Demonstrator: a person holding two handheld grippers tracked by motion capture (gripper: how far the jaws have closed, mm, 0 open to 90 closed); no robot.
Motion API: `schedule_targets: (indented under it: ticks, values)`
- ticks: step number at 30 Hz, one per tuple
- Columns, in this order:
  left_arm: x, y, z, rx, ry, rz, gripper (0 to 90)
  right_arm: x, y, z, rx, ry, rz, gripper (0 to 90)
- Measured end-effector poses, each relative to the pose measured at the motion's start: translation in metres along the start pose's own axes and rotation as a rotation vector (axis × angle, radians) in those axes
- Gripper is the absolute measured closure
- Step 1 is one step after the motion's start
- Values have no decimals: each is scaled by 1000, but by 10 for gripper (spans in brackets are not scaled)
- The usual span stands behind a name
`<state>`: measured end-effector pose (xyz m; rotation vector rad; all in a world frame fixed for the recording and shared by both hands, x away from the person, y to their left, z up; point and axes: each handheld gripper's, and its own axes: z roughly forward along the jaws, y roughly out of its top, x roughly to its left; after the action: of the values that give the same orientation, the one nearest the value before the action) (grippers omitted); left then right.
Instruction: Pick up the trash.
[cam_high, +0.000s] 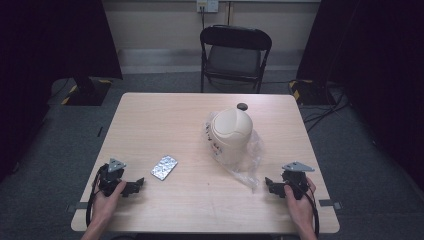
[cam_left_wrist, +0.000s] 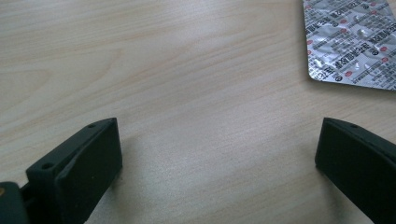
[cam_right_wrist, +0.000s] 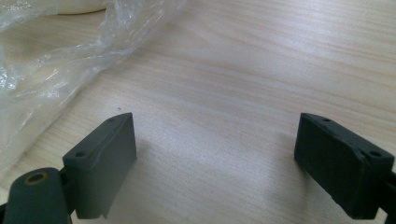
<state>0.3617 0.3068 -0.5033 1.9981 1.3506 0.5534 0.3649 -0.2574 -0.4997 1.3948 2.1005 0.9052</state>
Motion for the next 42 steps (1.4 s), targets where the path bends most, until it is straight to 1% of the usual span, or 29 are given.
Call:
schedule_targets:
  ticks: [3, 5, 6, 7, 8, 9, 10, 11, 12, 15, 16, 17, 18, 21, 22, 24, 26, 30, 33, 34, 35, 38, 39, 40, 41, 42]
  values:
    - [1, 0, -1, 2, 6, 6, 16, 0, 0, 0, 0, 0, 0, 120]
    - [0, 0, -1, -2, 11, -1, 30, 0, 0, 0, 0, 0, 0, 121]
    - [1, -1, -2, -12, 14, -11, 43, 0, 0, 0, 1, 1, 0, 121]
    - [2, -1, -3, -13, 20, -4, 59, 0, 0, 0, 1, 1, 0, 121]
    - [2, -1, -3, -13, 20, -4, 83, 0, 0, 0, 1, 1, -1, 121]
    - [2, -1, -5, -24, 24, -19, 130, 0, 0, 0, 0, 0, 0, 121]
    - [2, -1, -5, -24, 24, -19, 187, 0, 0, 0, 0, 0, 0, 121]
    - [4, -1, -7, -27, 4, -33, 183, 0, 0, 0, 0, 0, 0, 120]
    - [4, -1, -7, -27, 4, -33, 154, 0, 0, 0, 1, 1, 0, 121]
    - [3, 0, -9, -39, -32, -53, 173, 0, 0, 0, 1, 1, 0, 121]
    - [2, 3, -10, -46, -52, -52, 167, 0, 0, 0, 1, 1, 0, 120]
    - [1, 5, -10, -47, -61, -47, 167, 0, 0, 0, 1, 1, 0, 121]
    - [1, 5, -10, -47, -61, -47, 167, 0, 0, 0, 1, 1, 0, 121]
    - [-3, 11, -13, -75, -97, -47, 165, 0, 0, 0, 1, 1, 0, 119]
    - [-6, 14, -14, -75, -113, -35, 165, 0, 0, 0, 1, 1, 0, 119]
    - [-8, 16, -14, -77, -120, -36, 165, 0, 0, 0, 1, 1, -1, 119]
    - [-9, 20, -13, -75, -143, -39, 165, 0, 0, 0, 1, 1, -1, 119]
    - [-13, 29, -13, -94, -164, -40, 171, 0, 0, 0, 1, 1, -1, 119]
    - [-15, 35, -13, -111, -189, -32, 171, 0, 0, 0, 1, 1, -1, 119]
    - [-17, 39, -11, -108, -210, -27, 172, 0, 0, 0, 1, 1, -1, 119]
    - [-17, 39, -11, -108, -210, -27, 172, 0, 0, 0, 1, 1, -1, 119]
    - [-23, 47, -8, -115, -235, -14, 173, 0, 0, 0, 1, 2, 0, 117]
    - [-26, 50, -8, -121, -232, 6, 173, 0, 0, 0, 1, 2, 0, 117]
    - [-33, 57, -6, -123, -225, 49, 172, 0, 0, 1, 2, 1, 1, 112]
    - [-33, 57, -6, -123, -225, 49, 172, 0, 0, 1, 2, 1, 1, 112]
    - [-36, 60, -5, -126, -235, 61, 172, 0, 1, 1, 2, 1, 1, 111]
